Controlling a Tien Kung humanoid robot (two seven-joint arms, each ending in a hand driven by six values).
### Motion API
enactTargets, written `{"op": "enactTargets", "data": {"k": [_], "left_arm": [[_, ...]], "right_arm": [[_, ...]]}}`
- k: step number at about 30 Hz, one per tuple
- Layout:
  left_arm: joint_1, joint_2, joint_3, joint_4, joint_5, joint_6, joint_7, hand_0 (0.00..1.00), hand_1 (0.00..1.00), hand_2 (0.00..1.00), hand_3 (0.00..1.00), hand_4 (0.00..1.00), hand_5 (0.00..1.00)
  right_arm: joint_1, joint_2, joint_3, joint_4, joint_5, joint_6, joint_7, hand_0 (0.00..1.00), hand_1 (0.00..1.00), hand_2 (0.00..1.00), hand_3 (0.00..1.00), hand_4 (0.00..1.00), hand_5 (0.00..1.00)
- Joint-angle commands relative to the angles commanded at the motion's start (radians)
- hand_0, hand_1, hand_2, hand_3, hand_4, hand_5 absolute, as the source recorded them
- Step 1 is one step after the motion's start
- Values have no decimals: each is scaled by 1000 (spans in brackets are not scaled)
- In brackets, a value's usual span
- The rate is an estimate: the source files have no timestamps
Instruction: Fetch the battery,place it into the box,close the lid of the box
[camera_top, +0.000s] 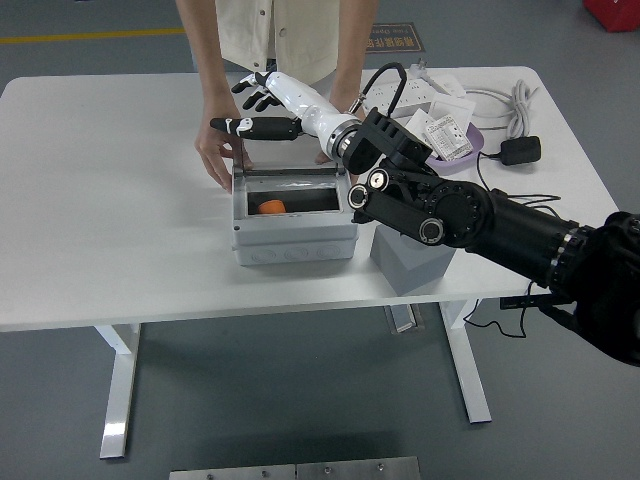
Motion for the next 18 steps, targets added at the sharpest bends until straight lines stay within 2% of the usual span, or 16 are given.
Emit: {"op": "enactTargets", "data": {"k": [9, 14, 18], "left_arm": [[-8, 6, 2, 0, 5, -3, 4, 574, 628, 606, 575, 649, 2], [-8, 7, 4, 0, 4, -3, 4, 574, 628, 606, 575, 649, 2], [-9, 6, 8, 0, -1, -2, 3, 574, 627, 606, 573, 650, 2]], "right_arm": [[-7, 0, -87, -109, 113, 0, 27, 757, 683, 696, 781, 932, 714], [-28, 0, -111, -131, 140, -3, 36, 757, 683, 696, 781, 932, 714], [-39, 0, -114, -124, 132, -3, 35, 766, 692, 706, 781, 924, 719]]}}
